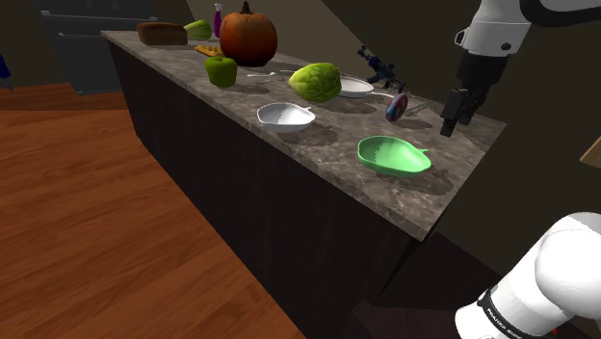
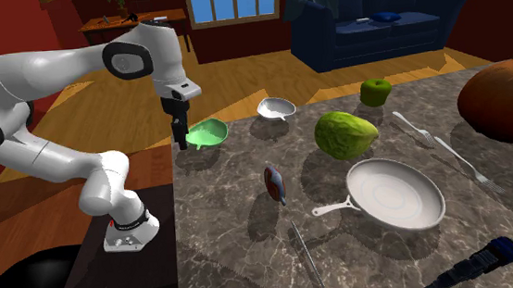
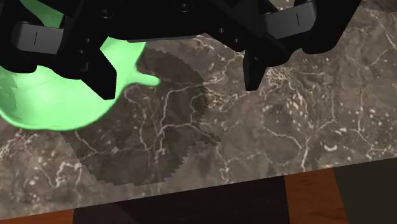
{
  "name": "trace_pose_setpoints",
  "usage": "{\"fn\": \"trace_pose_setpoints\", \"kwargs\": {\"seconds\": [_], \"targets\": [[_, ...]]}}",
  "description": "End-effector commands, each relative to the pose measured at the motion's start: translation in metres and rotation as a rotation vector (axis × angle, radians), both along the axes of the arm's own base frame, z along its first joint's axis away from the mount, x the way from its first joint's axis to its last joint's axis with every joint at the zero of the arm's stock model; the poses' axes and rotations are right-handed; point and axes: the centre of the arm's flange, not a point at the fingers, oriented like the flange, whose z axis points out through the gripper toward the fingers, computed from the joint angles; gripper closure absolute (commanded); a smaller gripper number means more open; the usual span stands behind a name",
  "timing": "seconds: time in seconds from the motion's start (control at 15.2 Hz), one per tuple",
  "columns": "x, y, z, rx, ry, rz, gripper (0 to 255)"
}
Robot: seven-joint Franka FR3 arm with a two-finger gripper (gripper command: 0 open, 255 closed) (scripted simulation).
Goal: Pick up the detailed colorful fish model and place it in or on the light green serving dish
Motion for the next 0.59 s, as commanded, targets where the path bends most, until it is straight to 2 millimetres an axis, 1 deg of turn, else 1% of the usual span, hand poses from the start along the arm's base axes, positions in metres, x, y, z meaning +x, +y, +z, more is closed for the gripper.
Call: {"fn": "trace_pose_setpoints", "kwargs": {"seconds": [0.0, 0.26, 0.53], "targets": [[0.000, 0.000, 0.000, 0.000, 0.000, 0.000, 0], [0.050, -0.007, -0.005, 0.005, -0.034, -0.207, 0], [0.097, -0.024, -0.008, 0.010, -0.068, -0.414, 0]]}}
